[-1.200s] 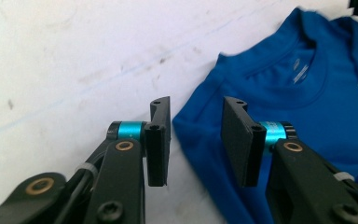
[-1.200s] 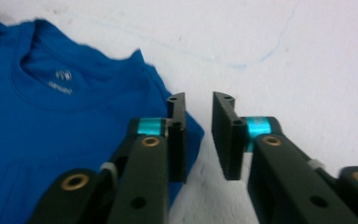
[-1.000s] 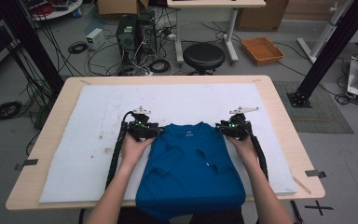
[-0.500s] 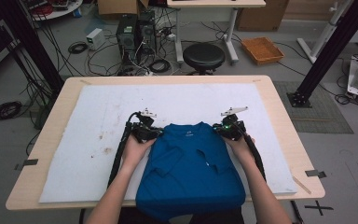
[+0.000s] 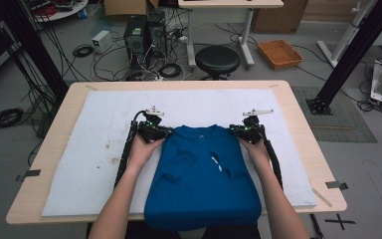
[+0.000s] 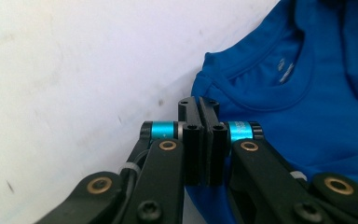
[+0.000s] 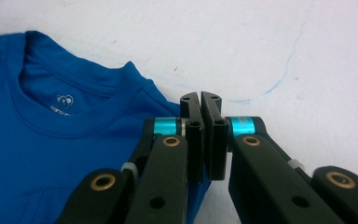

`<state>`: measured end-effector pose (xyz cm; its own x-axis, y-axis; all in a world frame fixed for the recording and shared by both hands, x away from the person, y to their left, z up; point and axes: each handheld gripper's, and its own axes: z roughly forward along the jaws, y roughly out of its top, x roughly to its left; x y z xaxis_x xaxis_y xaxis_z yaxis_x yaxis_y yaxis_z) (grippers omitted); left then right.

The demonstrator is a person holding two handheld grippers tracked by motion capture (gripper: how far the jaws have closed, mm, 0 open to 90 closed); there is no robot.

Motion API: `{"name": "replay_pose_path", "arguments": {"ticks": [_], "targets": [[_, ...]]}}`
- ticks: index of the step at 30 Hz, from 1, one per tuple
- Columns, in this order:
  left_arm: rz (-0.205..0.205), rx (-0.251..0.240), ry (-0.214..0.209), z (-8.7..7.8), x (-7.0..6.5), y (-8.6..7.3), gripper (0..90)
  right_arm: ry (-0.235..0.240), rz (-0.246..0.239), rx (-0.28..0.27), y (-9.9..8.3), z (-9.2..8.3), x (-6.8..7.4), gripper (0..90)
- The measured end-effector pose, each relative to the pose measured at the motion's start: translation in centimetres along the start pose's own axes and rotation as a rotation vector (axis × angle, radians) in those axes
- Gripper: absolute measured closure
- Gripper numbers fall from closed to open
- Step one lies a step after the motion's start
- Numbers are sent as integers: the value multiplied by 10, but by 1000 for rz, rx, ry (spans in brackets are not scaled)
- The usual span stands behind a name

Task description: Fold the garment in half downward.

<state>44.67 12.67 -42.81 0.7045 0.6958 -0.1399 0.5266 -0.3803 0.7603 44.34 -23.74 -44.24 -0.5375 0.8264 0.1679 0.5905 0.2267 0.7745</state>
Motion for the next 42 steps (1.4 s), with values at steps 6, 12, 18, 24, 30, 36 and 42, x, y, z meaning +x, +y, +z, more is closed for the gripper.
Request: {"name": "replay_pose_path", "arguments": {"ticks": [6,12,18,24,30,36,42], "targets": [[36,-14,30,0,10,18,881,-22,0,-29,14,4,-2,889],[58,-61,20,-14,9,22,881,-20,-19,-62,26,-4,2,889],[98,-111,-18,-37,-7,20,881,5,-65,-94,22,-27,15,889],[157,-155,-56,-64,-35,4,881,34,-111,-133,4,-59,32,889],[246,-157,-68,-88,-66,-18,880,63,-159,-152,-22,-87,52,889],[304,-171,-109,-105,-92,-46,880,95,-193,-162,-50,-111,71,889],[343,-162,-138,-114,-111,-71,880,117,-247,-151,-78,-134,90,889]]}}
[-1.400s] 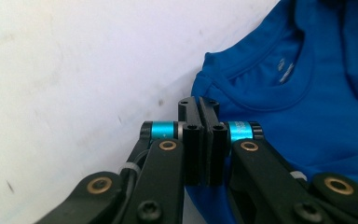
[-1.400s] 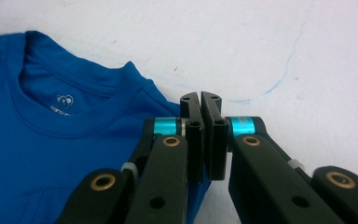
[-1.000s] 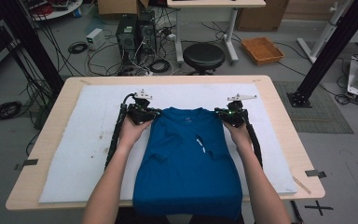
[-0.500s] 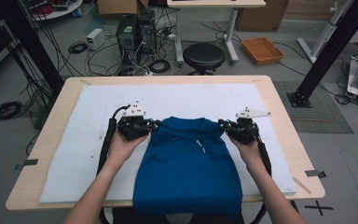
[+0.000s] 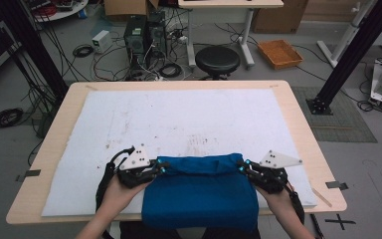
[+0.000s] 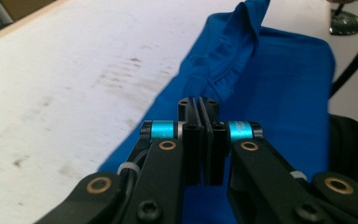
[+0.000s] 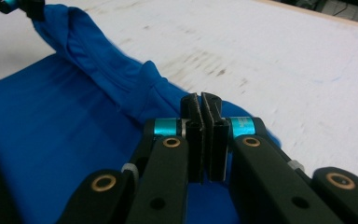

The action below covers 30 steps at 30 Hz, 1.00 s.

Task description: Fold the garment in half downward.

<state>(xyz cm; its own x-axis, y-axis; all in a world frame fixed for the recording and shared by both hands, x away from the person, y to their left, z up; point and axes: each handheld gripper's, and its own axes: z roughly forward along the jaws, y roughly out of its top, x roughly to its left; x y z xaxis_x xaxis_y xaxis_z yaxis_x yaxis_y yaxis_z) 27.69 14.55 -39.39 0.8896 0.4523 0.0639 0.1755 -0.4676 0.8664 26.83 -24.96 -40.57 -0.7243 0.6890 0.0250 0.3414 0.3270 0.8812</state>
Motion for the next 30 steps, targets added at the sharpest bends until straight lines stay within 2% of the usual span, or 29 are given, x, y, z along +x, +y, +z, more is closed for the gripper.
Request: {"name": "replay_pose_path", "arguments": {"ticks": [3,7,15,17,19,21,24,26,29,30], "targets": [[28,15,-16,-2,-16,-8,880,9,-33,20,-9,-10,11,889],[67,39,-33,-3,-33,-16,879,22,-46,56,-20,-17,23,889],[98,94,-61,-5,-55,-35,871,40,-68,122,-37,-30,43,888],[105,117,-63,-4,-59,-38,837,47,-72,133,-40,-32,44,886],[96,131,-61,-3,-61,-40,751,50,-73,144,-43,-35,46,875],[80,132,-65,-4,-61,-40,649,58,-64,143,-43,-38,45,808],[57,106,-47,-7,-57,-39,596,40,-45,114,-40,-43,41,760],[16,80,-24,-7,-48,-36,566,11,-27,91,-35,-44,35,718],[-44,45,42,-5,-31,-29,560,-39,25,73,-25,-39,19,662],[-78,43,63,-2,-22,-26,560,-60,48,66,-22,-36,14,626]]}}
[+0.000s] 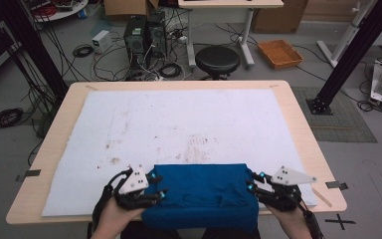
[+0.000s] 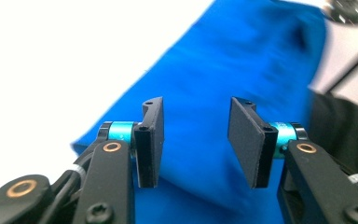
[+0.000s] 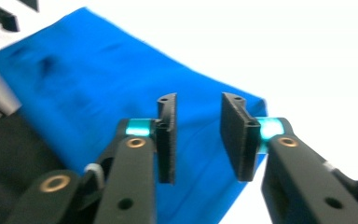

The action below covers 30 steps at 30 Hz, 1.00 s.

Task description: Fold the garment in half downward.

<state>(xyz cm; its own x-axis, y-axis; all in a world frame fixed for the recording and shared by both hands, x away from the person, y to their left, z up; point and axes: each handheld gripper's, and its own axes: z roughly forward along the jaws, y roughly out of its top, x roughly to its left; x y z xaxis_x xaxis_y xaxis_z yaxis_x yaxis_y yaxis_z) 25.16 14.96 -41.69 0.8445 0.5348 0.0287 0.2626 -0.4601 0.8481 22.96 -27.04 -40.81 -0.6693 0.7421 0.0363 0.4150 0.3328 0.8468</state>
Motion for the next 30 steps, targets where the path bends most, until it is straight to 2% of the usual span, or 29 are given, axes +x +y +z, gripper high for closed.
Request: {"name": "replay_pose_path", "arguments": {"ticks": [1,2,4,7,9,12,14,16,18,19,21,23,27,30], "targets": [[-23,6,13,2,6,2,559,-22,21,-1,4,6,-7,625],[-57,13,36,6,13,4,559,-28,28,1,7,10,-11,625],[-124,29,57,14,29,5,551,-43,76,12,11,23,-22,598],[-226,56,56,28,50,1,538,-51,153,50,13,43,-38,549],[-264,75,62,33,55,-2,535,-52,186,74,13,52,-43,509],[-296,111,67,40,58,-8,527,-56,209,116,11,63,-48,492],[-305,135,70,41,57,-10,533,-44,230,147,9,68,-51,506],[-316,135,73,40,56,-12,551,-20,236,177,6,72,-54,588],[-334,129,49,40,56,-13,650,5,227,186,3,73,-55,687],[-330,128,33,39,55,-14,698,18,222,180,2,73,-55,730],[-313,124,35,39,52,-14,780,26,197,163,1,71,-54,809],[-304,124,31,38,52,-12,816,29,180,156,2,69,-53,830],[-287,124,31,38,56,-10,830,37,183,125,5,68,-57,842],[-285,104,40,38,64,-5,833,43,185,107,10,70,-62,845]]}}
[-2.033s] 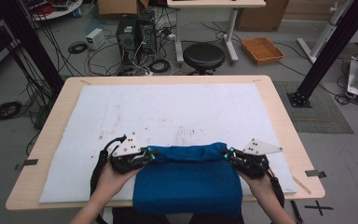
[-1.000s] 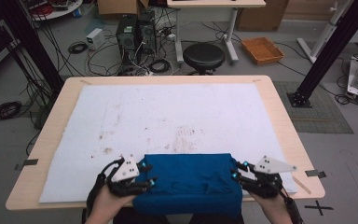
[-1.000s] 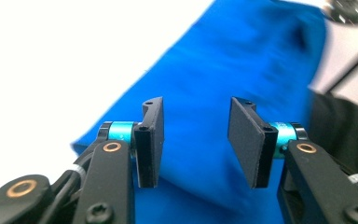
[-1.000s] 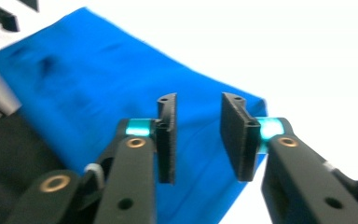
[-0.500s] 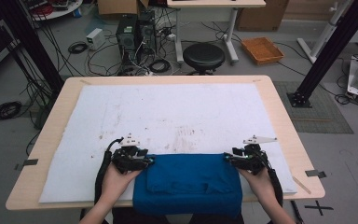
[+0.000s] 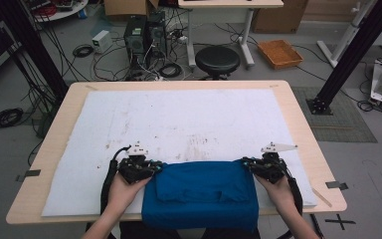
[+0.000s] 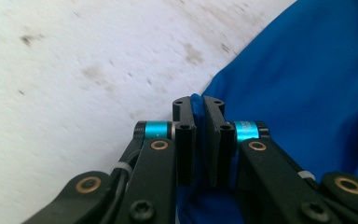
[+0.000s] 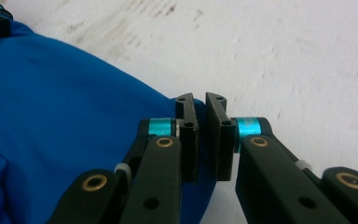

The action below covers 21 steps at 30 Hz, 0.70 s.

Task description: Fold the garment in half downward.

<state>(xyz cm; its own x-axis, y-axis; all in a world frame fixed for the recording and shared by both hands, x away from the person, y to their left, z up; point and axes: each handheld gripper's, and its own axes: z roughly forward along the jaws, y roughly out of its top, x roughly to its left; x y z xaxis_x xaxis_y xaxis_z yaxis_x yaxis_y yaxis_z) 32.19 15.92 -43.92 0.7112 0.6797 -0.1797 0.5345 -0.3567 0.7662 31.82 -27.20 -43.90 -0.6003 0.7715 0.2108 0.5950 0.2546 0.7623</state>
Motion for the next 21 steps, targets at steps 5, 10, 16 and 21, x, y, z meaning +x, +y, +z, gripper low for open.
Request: {"name": "replay_pose_path", "arguments": {"ticks": [5,10,16,21], "targets": [[37,-35,55,1,15,21,832,1,6,-38,22,10,-12,845],[86,-28,106,11,39,45,832,-15,6,-40,49,27,-26,844],[82,-16,129,27,61,59,831,-54,-20,-19,72,49,-39,844],[82,-34,148,35,71,60,830,-90,-20,-1,80,62,-46,844]]}}
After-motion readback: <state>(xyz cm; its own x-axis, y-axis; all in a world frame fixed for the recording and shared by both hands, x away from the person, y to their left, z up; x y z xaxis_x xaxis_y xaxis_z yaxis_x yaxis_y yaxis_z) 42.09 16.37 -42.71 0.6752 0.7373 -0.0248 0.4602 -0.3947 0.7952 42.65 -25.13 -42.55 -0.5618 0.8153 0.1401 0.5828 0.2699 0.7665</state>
